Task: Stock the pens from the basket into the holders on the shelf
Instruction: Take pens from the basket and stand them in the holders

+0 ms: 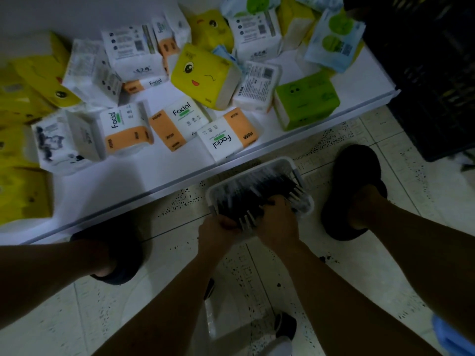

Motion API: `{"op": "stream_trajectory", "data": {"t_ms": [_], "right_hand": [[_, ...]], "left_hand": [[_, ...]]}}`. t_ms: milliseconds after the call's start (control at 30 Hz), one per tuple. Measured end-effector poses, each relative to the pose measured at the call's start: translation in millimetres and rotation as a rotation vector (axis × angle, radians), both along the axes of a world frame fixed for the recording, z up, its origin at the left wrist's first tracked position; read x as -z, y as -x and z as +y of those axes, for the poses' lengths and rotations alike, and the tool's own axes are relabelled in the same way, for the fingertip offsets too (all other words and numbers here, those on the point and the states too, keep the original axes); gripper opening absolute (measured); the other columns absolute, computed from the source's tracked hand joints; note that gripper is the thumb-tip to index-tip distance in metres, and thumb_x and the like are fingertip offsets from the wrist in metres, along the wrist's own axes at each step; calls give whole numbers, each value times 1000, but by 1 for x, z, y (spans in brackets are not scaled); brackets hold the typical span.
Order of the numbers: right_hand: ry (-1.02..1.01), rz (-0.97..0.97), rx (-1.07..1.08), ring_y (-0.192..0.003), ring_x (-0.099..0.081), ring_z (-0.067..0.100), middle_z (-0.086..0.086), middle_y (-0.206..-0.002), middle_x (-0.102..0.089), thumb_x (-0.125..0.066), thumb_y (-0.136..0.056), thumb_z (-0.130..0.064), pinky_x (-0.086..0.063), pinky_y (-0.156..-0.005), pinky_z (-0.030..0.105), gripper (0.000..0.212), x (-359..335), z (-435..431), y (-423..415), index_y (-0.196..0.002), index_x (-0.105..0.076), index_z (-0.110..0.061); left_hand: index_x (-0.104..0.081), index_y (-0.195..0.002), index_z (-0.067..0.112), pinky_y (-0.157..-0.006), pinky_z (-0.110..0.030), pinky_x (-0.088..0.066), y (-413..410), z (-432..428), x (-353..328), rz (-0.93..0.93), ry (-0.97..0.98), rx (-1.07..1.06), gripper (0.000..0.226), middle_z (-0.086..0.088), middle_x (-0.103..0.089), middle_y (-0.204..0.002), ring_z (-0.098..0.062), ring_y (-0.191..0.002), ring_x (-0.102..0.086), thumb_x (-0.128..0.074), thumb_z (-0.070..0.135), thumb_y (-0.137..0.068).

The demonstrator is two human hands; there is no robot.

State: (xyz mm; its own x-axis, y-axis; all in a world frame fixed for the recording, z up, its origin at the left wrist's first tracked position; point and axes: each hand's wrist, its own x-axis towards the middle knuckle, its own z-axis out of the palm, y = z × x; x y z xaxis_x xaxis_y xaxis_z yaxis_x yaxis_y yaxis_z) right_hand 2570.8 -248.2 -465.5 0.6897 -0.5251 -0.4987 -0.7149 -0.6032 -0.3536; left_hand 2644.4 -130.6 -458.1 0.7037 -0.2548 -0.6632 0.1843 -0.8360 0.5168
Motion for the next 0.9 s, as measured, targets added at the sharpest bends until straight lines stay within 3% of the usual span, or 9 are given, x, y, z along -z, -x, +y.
{"op": "stream_trajectory", "data": {"t_ms": [100, 200, 267, 367, 433, 533, 667, 800, 900], "right_hand": [[-63, -109, 167, -104, -57, 30, 17, -116, -59, -56, -92, -7, -47, -86, 34, 19, -12, -6, 2, -103, -68, 0], [-100, -151, 293, -98, -59, 30, 15, -117, -60, -55, -88, 2, -50, -84, 37, 24, -27, -7, 9, -107, -68, -4], [-149, -174, 384, -91, -60, 28, 12, -112, -63, -55, -89, 3, -51, -78, 38, 28, -35, -5, 14, -114, -63, -8], [-200, -244, 486, -73, -49, 16, 3, -97, -55, -53, -90, 1, -39, -62, 27, 23, -50, 0, 22, -108, -54, -13], [-234, -275, 520, -75, -46, 12, -2, -93, -45, -53, -90, 0, -38, -68, 25, 20, -65, 6, 25, -105, -51, -14], [-212, -339, 411, -85, -52, 21, -6, -82, -51, -48, -94, -3, -38, -71, 24, 15, -91, 14, 26, -95, -61, -10], [5, -431, 281, -64, -48, 22, 4, -70, -50, -41, -103, -19, -35, -61, 30, 31, -139, 16, 22, -75, -51, -10], [-101, -660, 372, -66, -47, 17, 1, -71, -51, -46, -102, -19, -35, -66, 28, 20, -186, 23, 23, -88, -58, -12], [-165, -807, 411, -80, -57, 22, -1, -80, -59, -55, -98, -14, -43, -72, 31, 11, -220, 38, 17, -96, -65, -10]], "left_hand": [[-56, -95, 25, -71, -35, -58, 3, 7, -12, 77, 92, -41, 31, 0, -67, -86, -19, -78, -67, -78, 13, -77], [-53, -95, 30, -63, -33, -57, 2, 18, -27, 191, 214, -64, 35, -4, -71, -73, -18, -64, -69, -74, 6, -79], [-55, -97, 27, -63, -32, -56, 0, 26, -38, 228, 267, -92, 34, -12, -72, -79, -21, -65, -68, -69, 1, -82], [-61, -103, 18, -62, -28, -55, 1, 36, -58, 256, 337, -97, 28, -18, -70, -84, -21, -66, -65, -66, -3, -85], [-65, -98, 19, -61, -25, -55, 3, 40, -74, 257, 389, -65, 26, -11, -69, -79, -17, -64, -63, -63, -3, -86], [-69, -92, 16, -63, -25, -57, 3, 44, -97, 215, 451, -29, 25, -6, -69, -81, -16, -68, -66, -61, -6, -85], [-69, -95, 14, -81, -41, -57, -2, 48, -131, 137, 502, 5, 19, -6, -70, -90, -24, -89, -67, -64, -2, -85], [-68, -84, 15, -59, -28, -55, -9, 54, -179, 42, 705, -32, 16, 0, -69, -68, -16, -64, -66, -66, -1, -87], [-68, -93, 11, -58, -33, -54, -15, 57, -213, -89, 790, -15, 6, -8, -68, -70, -18, -58, -64, -68, 9, -88]]}}
